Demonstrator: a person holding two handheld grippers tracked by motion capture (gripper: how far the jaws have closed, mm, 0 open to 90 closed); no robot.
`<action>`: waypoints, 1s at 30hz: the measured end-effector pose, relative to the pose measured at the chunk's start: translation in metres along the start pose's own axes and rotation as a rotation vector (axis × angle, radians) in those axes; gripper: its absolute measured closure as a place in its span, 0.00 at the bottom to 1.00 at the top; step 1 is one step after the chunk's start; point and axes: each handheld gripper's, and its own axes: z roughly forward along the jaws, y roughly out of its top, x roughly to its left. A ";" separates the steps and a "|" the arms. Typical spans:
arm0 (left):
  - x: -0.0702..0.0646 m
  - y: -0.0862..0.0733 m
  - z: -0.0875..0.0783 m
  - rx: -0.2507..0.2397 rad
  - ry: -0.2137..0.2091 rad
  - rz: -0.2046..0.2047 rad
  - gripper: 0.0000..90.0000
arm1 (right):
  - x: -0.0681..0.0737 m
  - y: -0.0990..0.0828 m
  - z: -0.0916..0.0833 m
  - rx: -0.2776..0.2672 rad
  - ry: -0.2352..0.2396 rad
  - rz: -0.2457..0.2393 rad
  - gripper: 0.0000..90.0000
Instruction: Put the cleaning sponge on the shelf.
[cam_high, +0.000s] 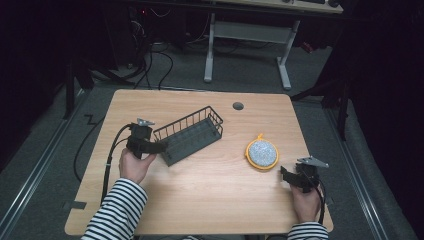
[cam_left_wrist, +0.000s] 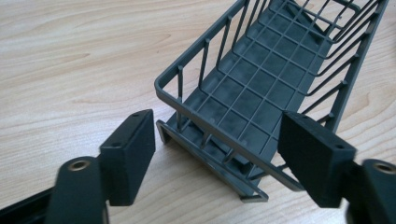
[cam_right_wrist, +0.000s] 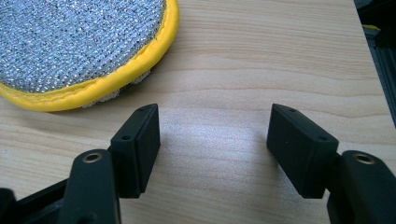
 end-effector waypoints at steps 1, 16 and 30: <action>0.000 0.000 0.000 0.002 0.002 0.004 0.35 | 0.000 0.000 0.000 0.000 -0.001 -0.001 0.39; -0.004 -0.001 -0.001 0.001 0.007 0.033 0.51 | 0.001 0.000 0.000 0.000 -0.005 -0.002 0.38; -0.009 -0.006 -0.006 -0.001 -0.004 0.060 0.56 | 0.001 0.000 0.000 0.002 -0.004 -0.002 0.38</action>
